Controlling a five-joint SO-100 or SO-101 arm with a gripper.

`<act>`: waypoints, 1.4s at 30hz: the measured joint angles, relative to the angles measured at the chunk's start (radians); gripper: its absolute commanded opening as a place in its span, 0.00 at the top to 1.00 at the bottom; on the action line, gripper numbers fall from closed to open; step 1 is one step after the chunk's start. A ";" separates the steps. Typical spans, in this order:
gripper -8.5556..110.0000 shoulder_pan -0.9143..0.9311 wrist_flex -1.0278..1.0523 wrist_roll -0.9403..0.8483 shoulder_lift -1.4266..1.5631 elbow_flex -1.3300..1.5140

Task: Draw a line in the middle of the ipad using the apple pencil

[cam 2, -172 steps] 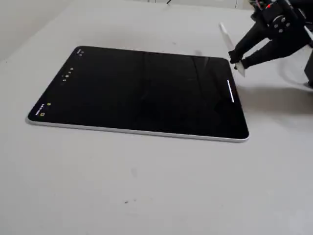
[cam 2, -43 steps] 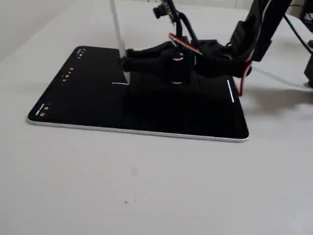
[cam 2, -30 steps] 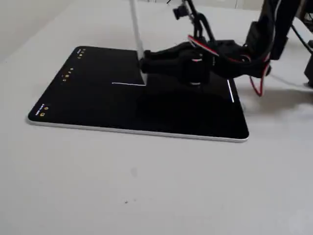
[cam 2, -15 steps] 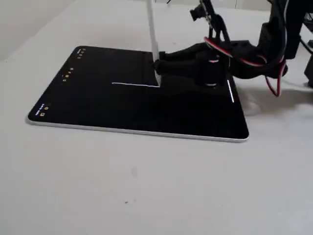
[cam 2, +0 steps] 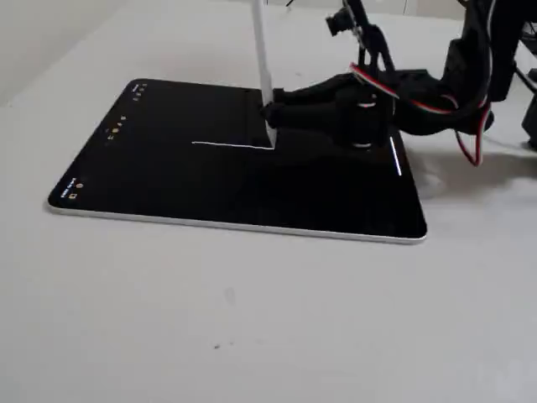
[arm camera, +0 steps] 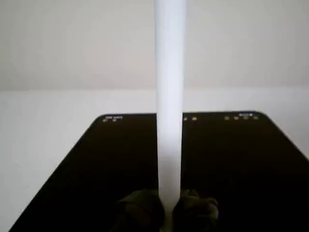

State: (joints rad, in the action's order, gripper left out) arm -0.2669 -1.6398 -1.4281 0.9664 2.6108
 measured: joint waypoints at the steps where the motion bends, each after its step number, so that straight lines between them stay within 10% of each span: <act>1: 0.93 0.000 0.000 0.000 0.000 0.000; 17: 0.93 0.000 0.106 0.006 0.133 0.008; 42: 0.93 0.029 1.746 0.647 1.723 0.015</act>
State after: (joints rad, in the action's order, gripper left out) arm -0.2378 0.1058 -0.7808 2.6891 2.6262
